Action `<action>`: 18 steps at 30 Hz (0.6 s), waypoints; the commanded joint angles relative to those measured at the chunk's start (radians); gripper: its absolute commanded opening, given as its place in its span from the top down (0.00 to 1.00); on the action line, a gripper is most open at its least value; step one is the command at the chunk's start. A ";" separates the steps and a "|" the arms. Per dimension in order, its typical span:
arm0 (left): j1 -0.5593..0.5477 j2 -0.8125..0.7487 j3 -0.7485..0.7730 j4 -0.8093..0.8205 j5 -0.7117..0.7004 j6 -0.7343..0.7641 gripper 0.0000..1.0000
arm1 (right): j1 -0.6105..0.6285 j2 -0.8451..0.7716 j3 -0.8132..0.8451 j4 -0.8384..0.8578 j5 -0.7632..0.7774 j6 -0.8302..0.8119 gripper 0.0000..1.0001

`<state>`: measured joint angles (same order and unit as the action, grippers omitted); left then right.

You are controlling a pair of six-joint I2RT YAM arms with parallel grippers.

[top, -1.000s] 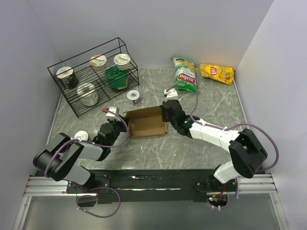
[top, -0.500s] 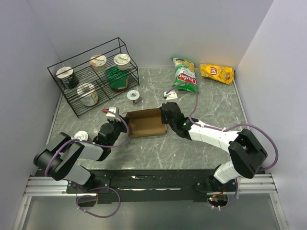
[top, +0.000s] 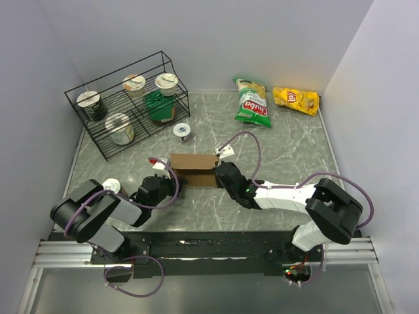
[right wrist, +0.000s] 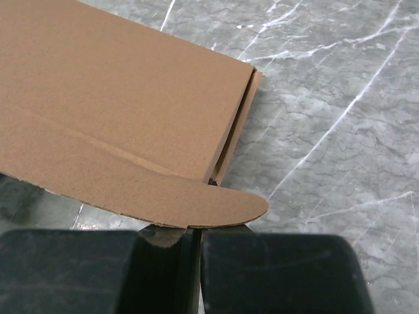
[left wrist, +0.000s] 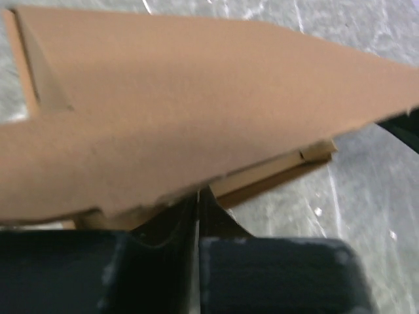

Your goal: Fold the paper box

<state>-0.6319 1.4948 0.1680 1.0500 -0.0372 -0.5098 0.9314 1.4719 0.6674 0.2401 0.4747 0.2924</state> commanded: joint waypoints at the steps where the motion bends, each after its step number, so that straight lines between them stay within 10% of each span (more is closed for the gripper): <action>1: -0.012 -0.045 -0.025 0.050 0.074 -0.045 0.84 | 0.020 0.014 -0.022 -0.035 0.071 0.039 1.00; 6: -0.012 -0.308 -0.056 -0.158 0.071 -0.064 0.37 | 0.024 0.041 -0.043 -0.019 0.134 0.068 1.00; 18: -0.012 -0.796 0.059 -0.780 0.177 -0.067 0.11 | 0.029 0.061 -0.069 0.031 0.156 0.073 1.00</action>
<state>-0.6422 0.7761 0.1532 0.4843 0.0864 -0.5514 0.9581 1.4982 0.6292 0.3119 0.6079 0.3519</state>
